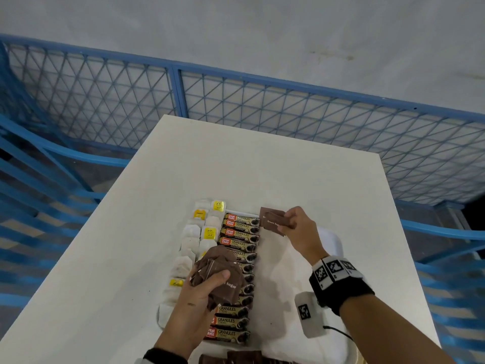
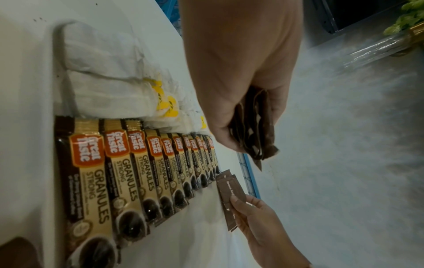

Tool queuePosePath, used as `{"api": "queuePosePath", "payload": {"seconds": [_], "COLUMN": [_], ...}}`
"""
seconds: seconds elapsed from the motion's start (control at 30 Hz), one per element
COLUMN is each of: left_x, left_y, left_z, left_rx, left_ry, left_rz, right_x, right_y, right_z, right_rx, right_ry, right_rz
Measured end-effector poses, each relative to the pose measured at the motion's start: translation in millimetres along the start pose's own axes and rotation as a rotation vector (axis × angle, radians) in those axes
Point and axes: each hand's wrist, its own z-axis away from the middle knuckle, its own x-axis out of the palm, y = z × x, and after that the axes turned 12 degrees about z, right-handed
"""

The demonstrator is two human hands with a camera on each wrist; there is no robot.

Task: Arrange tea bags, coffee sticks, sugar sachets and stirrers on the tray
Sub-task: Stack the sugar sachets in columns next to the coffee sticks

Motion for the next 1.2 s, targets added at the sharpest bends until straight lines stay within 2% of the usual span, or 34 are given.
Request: {"api": "queuePosePath", "payload": {"seconds": [0.17,0.27,0.53,0.83,0.97,1.03,1.13,1.2], "left_x": [1,-1,-1,0,2,3,5,6], "left_y": [1,0,0,0,0,1,1,1], "left_z": [2,0,0,0,-1,0,1,1], "left_rx": [-0.03,-0.025,-0.033,-0.044,-0.051,-0.044,-0.031,-0.022], "left_ry": [0.004,-0.045,-0.026,0.003,0.013,0.018,0.014,0.0], "left_rz": [-0.016,-0.02,-0.036,-0.045,-0.059,-0.051,-0.04,-0.04], "right_x": [3,7,17,19,16,13,10,9], "right_y": [-3,-4,1,4,-11,-28,-50,-58], "right_z": [-7,-10,-16,-8,5,19,48,68], "right_rx": [-0.039,-0.058,-0.078,-0.109,-0.15,-0.17,-0.194,-0.151], "right_ry": [-0.005,0.018,0.081,0.097,0.127,0.042,-0.269,-0.479], "right_rz": [0.038,0.107,0.232,0.249,0.24,0.163,0.002,-0.175]}}
